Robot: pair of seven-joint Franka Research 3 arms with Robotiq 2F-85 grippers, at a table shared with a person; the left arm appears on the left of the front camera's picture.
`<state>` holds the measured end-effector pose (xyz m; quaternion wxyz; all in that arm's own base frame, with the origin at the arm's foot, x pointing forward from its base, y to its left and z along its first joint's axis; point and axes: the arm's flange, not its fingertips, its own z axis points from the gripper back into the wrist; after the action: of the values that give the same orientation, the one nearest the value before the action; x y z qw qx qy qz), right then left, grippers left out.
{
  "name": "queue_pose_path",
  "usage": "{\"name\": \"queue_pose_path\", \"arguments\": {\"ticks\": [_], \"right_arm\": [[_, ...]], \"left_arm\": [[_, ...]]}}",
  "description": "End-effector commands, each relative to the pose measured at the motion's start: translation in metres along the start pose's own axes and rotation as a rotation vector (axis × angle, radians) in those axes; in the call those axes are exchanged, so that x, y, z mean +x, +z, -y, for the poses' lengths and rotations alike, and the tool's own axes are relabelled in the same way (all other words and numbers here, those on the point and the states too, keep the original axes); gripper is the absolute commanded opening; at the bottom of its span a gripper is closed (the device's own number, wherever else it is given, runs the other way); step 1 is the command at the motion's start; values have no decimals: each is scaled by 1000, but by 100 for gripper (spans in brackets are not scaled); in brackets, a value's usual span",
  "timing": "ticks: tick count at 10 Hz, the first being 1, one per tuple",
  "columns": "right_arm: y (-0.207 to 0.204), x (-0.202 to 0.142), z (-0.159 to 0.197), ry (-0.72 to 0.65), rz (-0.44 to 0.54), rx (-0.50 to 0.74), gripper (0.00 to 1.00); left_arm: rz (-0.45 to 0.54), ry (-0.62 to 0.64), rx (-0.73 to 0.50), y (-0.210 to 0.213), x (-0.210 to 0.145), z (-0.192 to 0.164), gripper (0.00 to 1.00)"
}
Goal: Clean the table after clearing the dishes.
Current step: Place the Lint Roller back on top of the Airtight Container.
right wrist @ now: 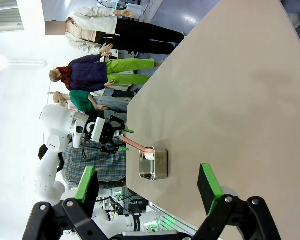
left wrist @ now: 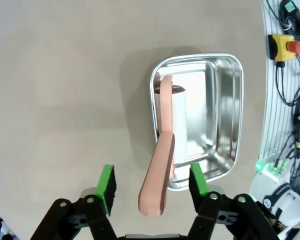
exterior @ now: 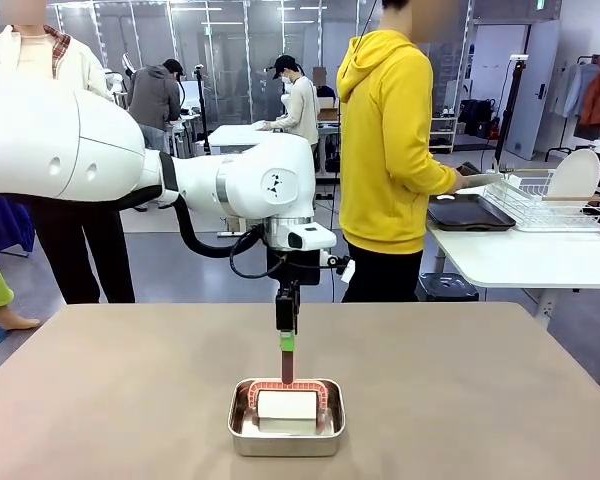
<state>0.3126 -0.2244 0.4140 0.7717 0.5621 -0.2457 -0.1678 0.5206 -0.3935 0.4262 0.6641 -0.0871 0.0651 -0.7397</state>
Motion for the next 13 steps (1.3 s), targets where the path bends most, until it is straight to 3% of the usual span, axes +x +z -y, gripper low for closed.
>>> {"name": "queue_pose_path", "arguments": {"ticks": [1, 2, 3, 11, 12, 13], "right_arm": [[0, -2, -2, 9, 2, 12, 100], [0, -2, -2, 9, 2, 12, 100], [0, -2, -2, 9, 2, 12, 100], [0, -2, -2, 9, 2, 12, 100], [0, -2, -2, 9, 2, 12, 100], [0, -2, -2, 9, 2, 12, 100]], "left_arm": [[14, 42, -9, 14, -10, 4, 100], [11, 35, -13, 22, -17, 8, 94], [4, 9, 6, 6, -4, -2, 94], [4, 7, -5, 4, -3, -3, 94], [38, 45, -32, 20, -18, -8, 94], [137, 106, -118, 54, -51, -12, 94]]}}
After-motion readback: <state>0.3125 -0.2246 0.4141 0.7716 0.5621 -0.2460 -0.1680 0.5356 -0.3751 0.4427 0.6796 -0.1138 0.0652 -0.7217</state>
